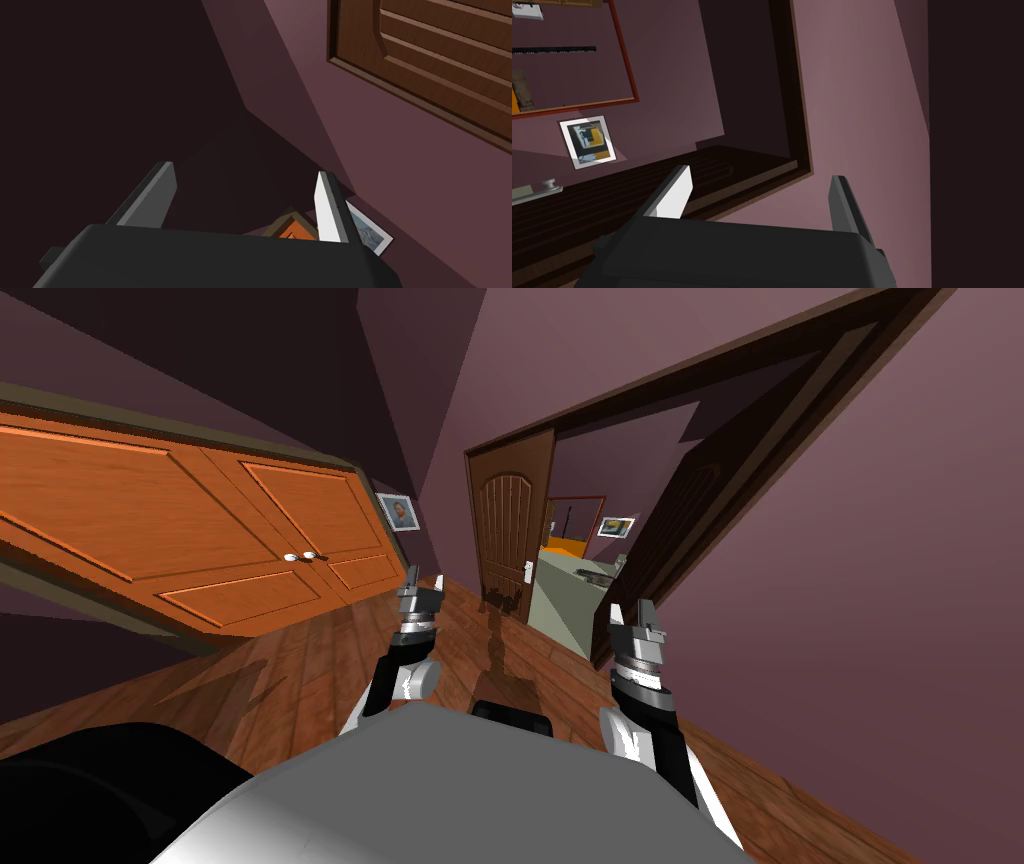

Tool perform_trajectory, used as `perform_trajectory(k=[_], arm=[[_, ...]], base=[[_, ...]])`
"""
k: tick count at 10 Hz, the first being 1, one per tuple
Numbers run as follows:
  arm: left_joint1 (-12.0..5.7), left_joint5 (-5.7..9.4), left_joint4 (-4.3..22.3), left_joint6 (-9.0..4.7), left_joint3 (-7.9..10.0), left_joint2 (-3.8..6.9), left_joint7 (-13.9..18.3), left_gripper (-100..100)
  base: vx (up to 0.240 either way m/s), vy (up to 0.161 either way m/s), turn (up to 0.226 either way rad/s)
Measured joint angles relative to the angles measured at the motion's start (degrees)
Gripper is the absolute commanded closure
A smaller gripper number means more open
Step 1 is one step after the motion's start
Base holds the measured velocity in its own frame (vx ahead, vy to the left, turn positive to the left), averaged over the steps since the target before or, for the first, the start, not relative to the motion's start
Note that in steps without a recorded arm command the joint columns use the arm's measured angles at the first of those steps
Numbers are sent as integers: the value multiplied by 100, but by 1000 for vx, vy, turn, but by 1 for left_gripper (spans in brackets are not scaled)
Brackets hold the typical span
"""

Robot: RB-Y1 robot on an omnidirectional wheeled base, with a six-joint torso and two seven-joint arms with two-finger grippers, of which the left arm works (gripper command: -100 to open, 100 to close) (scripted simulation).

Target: Push the door open

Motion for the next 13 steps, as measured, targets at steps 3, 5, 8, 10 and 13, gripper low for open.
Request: perform_trajectory(k=[3,5,8,10,13], arm=[[-202,-8,346,1,-37,77,-32,-100],[-338,-16,568,-4,-59,111,-50,-100],[-563,-6,963,-10,-69,204,-64,-100],[-728,-21,1304,-49,-118,242,-96,-100],[-1108,-8,1788,26,-110,334,-122,-100]], base=[[69,16,-31],[68,19,-35],[72,15,-42],[88,21,-49],[81,25,-40]])
